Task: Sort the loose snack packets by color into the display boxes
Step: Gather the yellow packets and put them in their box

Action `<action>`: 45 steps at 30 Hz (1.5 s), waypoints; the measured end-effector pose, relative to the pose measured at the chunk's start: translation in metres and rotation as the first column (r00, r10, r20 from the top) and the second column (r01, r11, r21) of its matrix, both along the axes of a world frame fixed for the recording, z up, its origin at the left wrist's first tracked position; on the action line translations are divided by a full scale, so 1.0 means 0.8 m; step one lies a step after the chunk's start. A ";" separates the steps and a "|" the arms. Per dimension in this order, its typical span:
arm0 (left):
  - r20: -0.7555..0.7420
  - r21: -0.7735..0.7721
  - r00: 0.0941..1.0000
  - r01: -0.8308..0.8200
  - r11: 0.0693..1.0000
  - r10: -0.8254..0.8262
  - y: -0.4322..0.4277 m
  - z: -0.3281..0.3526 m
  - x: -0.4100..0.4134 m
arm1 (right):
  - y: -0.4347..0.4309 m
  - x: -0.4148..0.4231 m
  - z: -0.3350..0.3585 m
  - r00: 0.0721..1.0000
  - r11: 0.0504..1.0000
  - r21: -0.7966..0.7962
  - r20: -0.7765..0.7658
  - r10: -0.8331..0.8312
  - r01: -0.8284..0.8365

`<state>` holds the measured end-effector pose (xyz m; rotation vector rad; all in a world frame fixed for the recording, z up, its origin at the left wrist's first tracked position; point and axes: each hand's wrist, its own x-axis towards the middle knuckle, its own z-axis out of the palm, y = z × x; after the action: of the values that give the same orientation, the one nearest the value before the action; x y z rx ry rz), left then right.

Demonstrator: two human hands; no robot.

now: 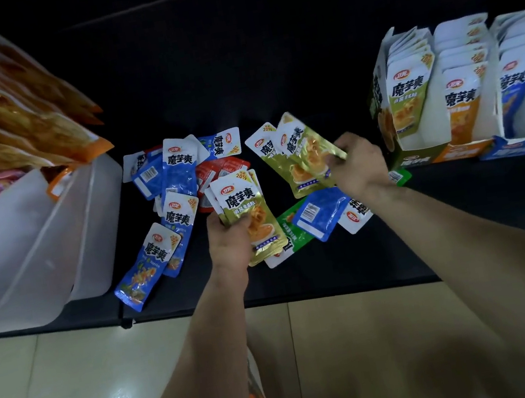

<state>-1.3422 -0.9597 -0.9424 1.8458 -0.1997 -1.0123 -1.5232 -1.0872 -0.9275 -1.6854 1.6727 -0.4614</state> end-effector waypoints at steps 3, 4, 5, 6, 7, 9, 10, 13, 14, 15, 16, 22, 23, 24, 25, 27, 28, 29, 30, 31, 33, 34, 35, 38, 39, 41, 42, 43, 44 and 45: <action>-0.073 -0.037 0.997 -0.007 0.999 0.004 -0.001 0.009 -0.012 | 0.030 -0.012 0.014 0.923 0.975 0.213 0.357 -0.142 0.068; -0.108 -0.061 0.994 -0.001 0.998 -0.006 -0.002 0.013 -0.017 | 0.046 -0.013 0.019 0.883 0.956 0.290 0.437 -0.171 0.041; -0.143 -0.089 0.990 0.000 0.996 -0.013 -0.004 0.016 -0.023 | 0.062 -0.012 0.023 0.845 0.932 0.364 0.497 -0.200 0.007; -0.181 -0.121 0.983 0.000 0.993 -0.022 -0.006 0.019 -0.027 | 0.077 -0.011 0.025 0.823 0.909 0.416 0.524 -0.219 -0.023; -0.216 -0.148 0.976 -0.009 0.989 -0.023 -0.008 0.022 -0.032 | 0.090 -0.007 0.026 0.824 0.892 0.451 0.520 -0.225 -0.041; -0.233 -0.178 0.972 -0.003 0.984 -0.039 -0.009 0.028 -0.040 | 0.105 0.002 0.026 0.868 0.877 0.476 0.461 -0.182 -0.069; -0.178 -0.172 0.982 0.037 0.984 -0.068 -0.009 0.029 -0.042 | 0.108 0.007 0.026 0.900 0.874 0.477 0.418 -0.126 -0.099; -0.031 -0.127 0.993 0.109 0.986 -0.113 -0.005 0.025 -0.038 | 0.097 0.017 0.033 0.954 0.872 0.436 0.281 0.102 -0.221; -0.028 -0.116 0.995 0.089 0.989 -0.093 -0.004 0.022 -0.033 | 0.086 0.019 0.033 0.959 0.898 0.377 0.244 0.140 -0.227; -0.033 -0.103 0.997 0.059 0.993 -0.063 -0.004 0.019 -0.028 | 0.071 0.021 0.034 0.970 0.936 0.289 0.193 0.150 -0.202; -0.033 -0.085 0.999 0.037 0.996 -0.040 -0.004 0.017 -0.023 | 0.054 0.024 0.030 0.983 0.970 0.176 0.105 0.148 -0.165; 0.051 -0.049 0.998 0.033 0.998 -0.031 -0.005 -0.001 -0.014 | -0.003 0.061 -0.005 0.846 0.975 0.140 -0.484 0.221 -0.175; 0.062 -0.045 0.998 0.034 0.998 -0.031 -0.006 -0.003 -0.013 | -0.007 0.062 -0.009 0.836 0.974 0.154 -0.502 0.221 -0.166; 0.066 -0.046 0.997 0.032 0.998 -0.029 -0.007 -0.005 -0.013 | -0.010 0.061 -0.012 0.836 0.976 0.143 -0.505 0.213 -0.163; 0.064 -0.053 0.998 0.028 0.998 -0.024 -0.009 -0.005 -0.012 | -0.014 0.060 -0.014 0.847 0.979 0.113 -0.490 0.204 -0.170; 0.067 -0.055 0.998 0.016 0.998 -0.012 -0.012 -0.006 -0.010 | -0.018 0.059 -0.017 0.869 0.975 0.057 -0.445 0.216 -0.213; 0.069 -0.053 0.998 0.011 0.999 -0.007 -0.013 -0.006 -0.009 | -0.019 0.059 -0.018 0.876 0.972 0.049 -0.424 0.228 -0.229; 0.073 -0.051 0.997 0.006 0.999 -0.002 -0.014 -0.006 -0.009 | -0.020 0.061 -0.019 0.888 0.972 0.046 -0.397 0.230 -0.231; 0.070 -0.047 0.998 -0.001 0.999 0.004 -0.015 -0.006 -0.008 | -0.021 0.065 -0.020 0.903 0.974 0.056 -0.366 0.225 -0.220; 0.064 -0.045 0.998 -0.009 0.999 0.012 -0.015 -0.007 -0.007 | -0.022 0.070 -0.019 0.916 0.976 0.075 -0.336 0.219 -0.205; 0.059 -0.039 0.998 -0.021 0.999 0.024 -0.015 -0.007 -0.004 | -0.024 0.081 -0.020 0.933 0.974 0.115 -0.284 0.220 -0.194; 0.062 -0.034 0.998 -0.024 0.999 0.026 -0.015 -0.006 -0.004 | -0.023 0.085 -0.020 0.937 0.970 0.133 -0.259 0.233 -0.204; 0.065 -0.030 0.997 -0.027 0.999 0.029 -0.015 -0.005 -0.003 | -0.022 0.087 -0.019 0.940 0.967 0.141 -0.239 0.243 -0.214; 0.080 -0.023 0.996 -0.035 0.999 0.037 -0.013 -0.001 -0.002 | -0.019 0.083 -0.013 0.959 0.965 0.146 -0.153 0.237 -0.216; 0.078 -0.021 0.996 -0.036 0.999 0.038 -0.013 0.002 -0.004 | -0.017 0.077 -0.009 0.969 0.965 0.161 -0.099 0.226 -0.208; 0.063 -0.020 0.997 -0.043 0.999 0.044 -0.011 0.012 -0.010 | -0.011 0.066 0.001 0.979 0.960 0.196 0.035 0.199 -0.202; 0.059 -0.019 0.997 -0.046 0.999 0.047 -0.009 0.019 -0.013 | -0.006 0.062 0.006 0.978 0.957 0.205 0.081 0.191 -0.204; 0.056 -0.023 0.997 -0.051 0.998 0.053 -0.009 0.025 -0.015 | -0.002 0.059 0.010 0.976 0.956 0.203 0.105 0.192 -0.210; 0.056 -0.030 0.997 -0.055 0.998 0.057 -0.008 0.032 -0.016 | 0.000 0.059 0.013 0.974 0.956 0.205 0.120 0.191 -0.212; 0.056 -0.031 0.997 -0.060 0.998 0.062 -0.008 0.036 -0.015 | 0.003 0.060 0.014 0.974 0.955 0.209 0.135 0.185 -0.210</action>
<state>-1.3546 -0.9659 -0.9136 1.8443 -0.1908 -0.9109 -1.4755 -1.0849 -0.9162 -1.6089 1.4005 -0.2584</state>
